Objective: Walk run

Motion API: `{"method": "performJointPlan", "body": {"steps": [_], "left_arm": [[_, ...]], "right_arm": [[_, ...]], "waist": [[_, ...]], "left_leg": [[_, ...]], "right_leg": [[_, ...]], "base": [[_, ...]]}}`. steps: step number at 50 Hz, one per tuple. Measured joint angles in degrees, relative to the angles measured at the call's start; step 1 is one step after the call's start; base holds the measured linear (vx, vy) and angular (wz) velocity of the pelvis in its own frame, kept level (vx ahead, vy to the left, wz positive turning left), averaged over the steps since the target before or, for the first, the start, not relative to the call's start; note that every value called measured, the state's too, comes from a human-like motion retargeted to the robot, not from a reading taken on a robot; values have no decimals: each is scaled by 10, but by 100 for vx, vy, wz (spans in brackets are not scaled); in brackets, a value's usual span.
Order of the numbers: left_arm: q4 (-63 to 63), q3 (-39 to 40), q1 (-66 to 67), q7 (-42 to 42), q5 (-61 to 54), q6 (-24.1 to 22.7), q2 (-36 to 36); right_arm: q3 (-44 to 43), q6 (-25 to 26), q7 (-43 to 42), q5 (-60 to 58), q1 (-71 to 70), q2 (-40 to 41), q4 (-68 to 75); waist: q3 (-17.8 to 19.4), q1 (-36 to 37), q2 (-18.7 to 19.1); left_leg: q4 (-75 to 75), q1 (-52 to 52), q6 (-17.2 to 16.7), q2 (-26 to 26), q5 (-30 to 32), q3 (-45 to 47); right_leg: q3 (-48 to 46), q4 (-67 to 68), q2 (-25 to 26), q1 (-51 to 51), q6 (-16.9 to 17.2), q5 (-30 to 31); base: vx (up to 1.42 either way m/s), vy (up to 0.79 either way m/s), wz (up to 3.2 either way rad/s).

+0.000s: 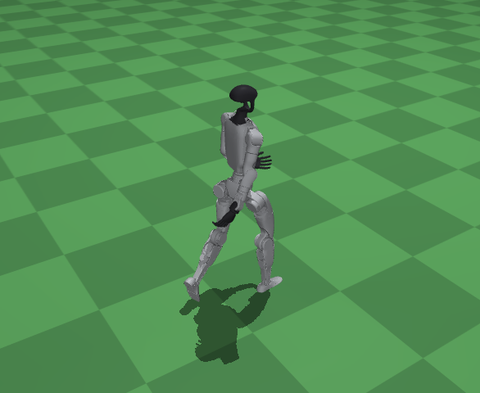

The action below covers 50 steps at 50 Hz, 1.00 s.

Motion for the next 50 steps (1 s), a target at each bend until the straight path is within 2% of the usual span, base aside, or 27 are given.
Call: {"method": "performJointPlan", "body": {"steps": [2, 5, 8, 10, 12, 15, 18, 20, 22, 24, 25, 27, 28, 30, 32, 35, 37, 39, 43, 48, 50], "left_arm": [[7, 3, -1, -1, -1, 0, -4], [15, 15, -9, -14, 14, 6, -11], [6, 26, -7, -23, 28, 5, -12], [-2, 32, -6, -31, 36, 3, -7], [-5, 32, -9, -39, 43, 5, 0], [-4, 28, -18, -41, 48, 7, 6], [-2, 28, -21, -36, 43, 6, 3], [3, 33, -21, -36, 41, 6, -1], [9, 46, -17, -37, 43, 9, -7], [14, 62, -9, -35, 43, 10, -14], [16, 70, -3, -34, 42, 9, -16], [26, 78, 1, -32, 33, 11, -16], [29, 80, 0, -28, 28, 14, -16], [31, 80, -5, -20, 25, 13, -16], [32, 65, -13, -11, 28, 7, -15], [28, 45, -30, -5, 40, 5, -13], [19, 31, -35, -16, 48, 2, -7], [11, 16, -41, -34, 51, 4, 2], [6, -3, -52, -53, 48, 11, 15], [10, -5, -43, -32, 50, -1, 12], [17, 5, -30, -23, 46, -7, 3]], "right_arm": [[19, 2, -24, 24, -88, -9, -17], [29, 8, -54, 37, -203, -24, -78], [37, -3, -86, 42, -304, -40, -144], [47, -17, -102, 56, -363, -56, -180], [54, -32, -114, 79, -412, -79, -212], [62, -58, -128, 107, -464, -120, -259], [61, -86, -160, 119, -481, -150, -305], [61, -97, -187, 124, -475, -160, -330], [61, -99, -205, 125, -460, -156, -339], [56, -100, -212, 121, -435, -138, -334], [53, -102, -212, 117, -420, -125, -326], [39, -106, -207, 96, -384, -97, -291], [34, -108, -203, 85, -363, -83, -270], [27, -116, -192, 60, -324, -63, -217], [32, -113, -173, 43, -286, -65, -150], [34, -87, -133, 9, -222, -68, -54], [24, -77, -108, -10, -173, -56, -12], [13, -72, -76, -17, -118, -34, 0], [22, -88, -21, 8, -28, 21, 0], [57, -107, -8, -57, 3, 56, 0], [78, -108, -16, -119, -5, 45, 0]], "waist": [[-1, -3, -16], [2, 8, -17], [17, 51, -32], [24, 88, -44], [30, 113, -41], [42, 135, -22], [48, 114, -10], [45, 98, -9], [38, 114, -17], [32, 139, -27], [27, 153, -33], [21, 149, -29], [24, 140, -18], [29, 130, 13], [31, 132, 36], [35, 136, 49], [36, 122, 58], [34, 103, 60], [37, 79, 42], [63, 70, 11], [75, 68, 0]], "left_leg": [[106, -55, 32, 27, 42, 55], [182, -126, 72, 70, -66, 113], [171, -187, 67, 35, -147, 128], [131, -225, 73, 36, -202, 160], [48, -250, 86, 53, -232, 198], [-124, -268, 83, 58, -238, 253], [-265, -266, 70, 16, -281, 321], [-326, -261, 93, -13, -287, 332], [-323, -249, 148, -17, -252, 332], [-305, -238, 176, -5, -234, 337], [-300, -235, 192, -2, -231, 333], [-260, -234, 192, 9, -269, 278], [-245, -232, 192, 20, -276, 266], [-233, -208, 192, 45, -293, 277], [-236, -189, 191, 42, -304, 250], [-258, -159, 189, 16, -302, 202], [-270, -139, 189, -2, -301, 146], [-281, -121, 192, -28, -300, 84], [-284, -84, 192, -77, -306, -23], [-280, -16, 192, -124, -315, -118], [-277, 14, 192, -138, -316, -140]], "right_leg": [[-8, -15, -4, 32, -8, -10], [-18, -32, 15, 75, -20, -26], [11, -56, 35, 113, -32, -22], [30, -66, 45, 135, -40, -26], [11, -76, 61, 158, -45, -36], [-15, -88, 99, 197, -50, -61], [-60, -95, 126, 236, -49, -89], [-99, -90, 131, 256, -41, -96], [-95, -66, 128, 267, -24, -77], [-91, -27, 115, 275, 5, -18], [-88, -4, 108, 278, 20, 29], [-94, 68, 106, 259, 53, 154], [-74, 122, 119, 236, 66, 197], [-61, 227, 145, 190, 68, 256], [-57, 301, 142, 148, 61, 208], [-34, 356, 122, 86, 34, 126], [-22, 341, 109, 54, 17, 77], [-15, 289, 82, 31, 16, 41], [18, 115, 41, 11, 32, 49], [150, -46, 43, -20, 44, 32], [213, -99, 51, -18, 122, 27]], "base": [[76, -43, 28], [73, -32, -5], [75, -27, -103], [66, -22, -114], [62, -18, -40], [78, -16, 39], [78, -16, 130], [89, -16, 113], [92, -14, -11], [122, -14, -91], [104, -13, -71], [89, -1, 28], [94, 13, 101], [85, 13, 114], [78, 17, 123], [69, 14, 156], [62, 5, 245], [75, -4, 282], [60, -17, 253], [58, -17, 173], [81, -26, 88]]}}
